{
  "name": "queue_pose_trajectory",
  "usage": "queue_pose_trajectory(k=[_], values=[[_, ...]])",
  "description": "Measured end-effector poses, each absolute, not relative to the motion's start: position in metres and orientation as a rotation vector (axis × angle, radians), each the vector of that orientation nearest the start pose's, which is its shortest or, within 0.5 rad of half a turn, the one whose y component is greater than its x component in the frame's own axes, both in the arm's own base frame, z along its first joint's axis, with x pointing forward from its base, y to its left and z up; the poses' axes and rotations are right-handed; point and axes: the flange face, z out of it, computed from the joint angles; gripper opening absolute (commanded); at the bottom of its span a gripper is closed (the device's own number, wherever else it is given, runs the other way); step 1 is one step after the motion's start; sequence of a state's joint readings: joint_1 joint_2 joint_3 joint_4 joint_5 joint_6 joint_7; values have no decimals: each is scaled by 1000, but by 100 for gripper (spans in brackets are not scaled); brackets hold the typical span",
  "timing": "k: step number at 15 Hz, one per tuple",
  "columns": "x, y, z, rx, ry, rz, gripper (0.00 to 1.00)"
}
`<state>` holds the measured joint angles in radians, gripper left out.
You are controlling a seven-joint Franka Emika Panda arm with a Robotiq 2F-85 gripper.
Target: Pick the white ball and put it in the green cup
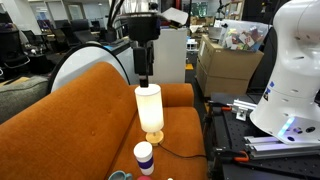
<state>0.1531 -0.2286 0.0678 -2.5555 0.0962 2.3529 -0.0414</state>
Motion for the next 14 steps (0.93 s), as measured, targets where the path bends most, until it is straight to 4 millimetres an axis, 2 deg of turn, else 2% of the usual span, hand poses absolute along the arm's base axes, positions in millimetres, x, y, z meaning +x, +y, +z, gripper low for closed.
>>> queue_pose_trajectory(k=[3, 8, 10, 14], values=[[424, 95, 359, -3070, -294, -53, 100], [424, 96, 355, -3055, -277, -41, 100], [426, 102, 341, -3012, -261, -21, 100], [441, 117, 281, -2946, -262, 49, 100]])
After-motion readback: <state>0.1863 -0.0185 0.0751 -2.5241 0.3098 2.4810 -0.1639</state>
